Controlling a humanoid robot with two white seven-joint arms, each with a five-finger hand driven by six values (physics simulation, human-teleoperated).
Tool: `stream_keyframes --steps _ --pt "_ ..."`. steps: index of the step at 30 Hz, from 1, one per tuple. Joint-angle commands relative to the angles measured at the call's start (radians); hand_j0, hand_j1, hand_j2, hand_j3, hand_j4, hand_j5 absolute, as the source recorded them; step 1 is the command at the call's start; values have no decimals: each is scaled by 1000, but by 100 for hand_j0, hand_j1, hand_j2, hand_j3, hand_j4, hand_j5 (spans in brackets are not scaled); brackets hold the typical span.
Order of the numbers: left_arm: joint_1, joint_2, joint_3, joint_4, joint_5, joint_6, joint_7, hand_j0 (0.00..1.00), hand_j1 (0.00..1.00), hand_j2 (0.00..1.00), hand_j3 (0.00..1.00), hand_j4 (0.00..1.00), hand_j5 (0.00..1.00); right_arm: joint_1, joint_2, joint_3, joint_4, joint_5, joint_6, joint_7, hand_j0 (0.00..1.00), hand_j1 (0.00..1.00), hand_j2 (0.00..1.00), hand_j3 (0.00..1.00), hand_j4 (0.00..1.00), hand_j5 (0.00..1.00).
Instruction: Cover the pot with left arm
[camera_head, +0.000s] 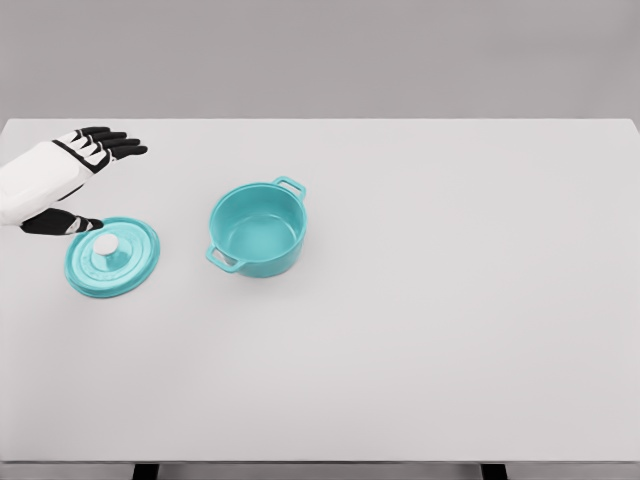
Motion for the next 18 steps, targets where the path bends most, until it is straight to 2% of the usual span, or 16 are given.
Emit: stream_keyframes --steps 1,6,9,10,12,13,14,18 --pt "0 2 2 3 5 2 0 100 100 100 100 100 100 0 0 0 1 0 0 0 100 100 100 100 100 100" --pt "-6 9 0 13 4 2 0 100 100 100 100 100 100 2 0 0 -1 0 0 0 100 100 100 100 100 100" --pt "-2 58 -9 48 1 2 -1 100 100 100 100 100 100 0 0 0 1 0 0 0 100 100 100 100 100 100" --pt "-2 55 -15 56 -19 2 -30 100 100 100 100 100 100 2 0 0 1 0 0 0 100 100 100 100 100 100" --pt "-15 57 2 57 -25 2 -182 100 100 100 100 100 100 2 0 0 1 0 0 0 100 100 100 100 100 100" --pt "-43 57 0 57 -25 2 -237 100 100 100 100 100 100 2 0 0 -1 0 0 0 100 100 100 100 100 100" --pt "-44 61 0 60 -24 2 -262 100 100 100 100 100 100 2 0 0 1 0 0 0 100 100 100 100 100 100" --pt "-86 60 2 63 -24 2 -262 100 100 100 100 100 100 2 0 0 1 0 0 0 100 100 100 100 100 100"
